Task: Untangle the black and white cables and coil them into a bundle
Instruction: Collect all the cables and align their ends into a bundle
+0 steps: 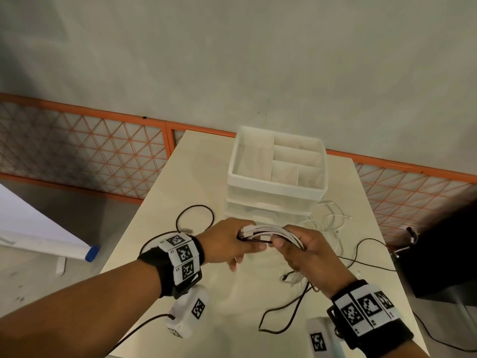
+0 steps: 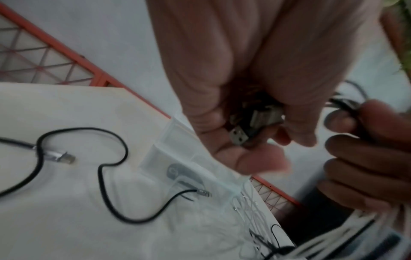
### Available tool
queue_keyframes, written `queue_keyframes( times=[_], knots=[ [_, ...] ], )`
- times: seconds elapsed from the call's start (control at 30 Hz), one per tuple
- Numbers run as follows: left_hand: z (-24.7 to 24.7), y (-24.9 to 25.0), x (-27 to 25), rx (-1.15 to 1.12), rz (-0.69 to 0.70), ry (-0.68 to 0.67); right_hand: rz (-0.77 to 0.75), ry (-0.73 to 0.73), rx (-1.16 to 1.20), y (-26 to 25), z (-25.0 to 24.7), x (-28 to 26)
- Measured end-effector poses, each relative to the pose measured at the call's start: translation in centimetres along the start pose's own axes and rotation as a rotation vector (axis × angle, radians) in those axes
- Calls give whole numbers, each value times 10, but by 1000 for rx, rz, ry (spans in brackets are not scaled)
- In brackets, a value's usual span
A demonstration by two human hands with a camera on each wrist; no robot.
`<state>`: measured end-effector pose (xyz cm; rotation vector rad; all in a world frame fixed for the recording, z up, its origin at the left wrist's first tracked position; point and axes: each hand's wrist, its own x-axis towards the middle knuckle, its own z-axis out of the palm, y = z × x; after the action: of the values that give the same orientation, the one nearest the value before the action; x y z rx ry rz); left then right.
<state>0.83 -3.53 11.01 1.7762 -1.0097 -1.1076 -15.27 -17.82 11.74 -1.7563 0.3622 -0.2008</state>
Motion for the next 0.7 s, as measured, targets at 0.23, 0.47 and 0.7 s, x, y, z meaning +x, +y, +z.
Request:
queue_keyframes(
  times=[0.23,0.47,0.7],
  knots=[
    [-5,22,3,520,82,1,40,29,-289,-8,6,8],
    [-1,26,-4,-414,-30,16,-131,95,-315,-7,10,4],
    [10,29,-2,-432,-131,107,-229,48,-691,6,24,9]
  ],
)
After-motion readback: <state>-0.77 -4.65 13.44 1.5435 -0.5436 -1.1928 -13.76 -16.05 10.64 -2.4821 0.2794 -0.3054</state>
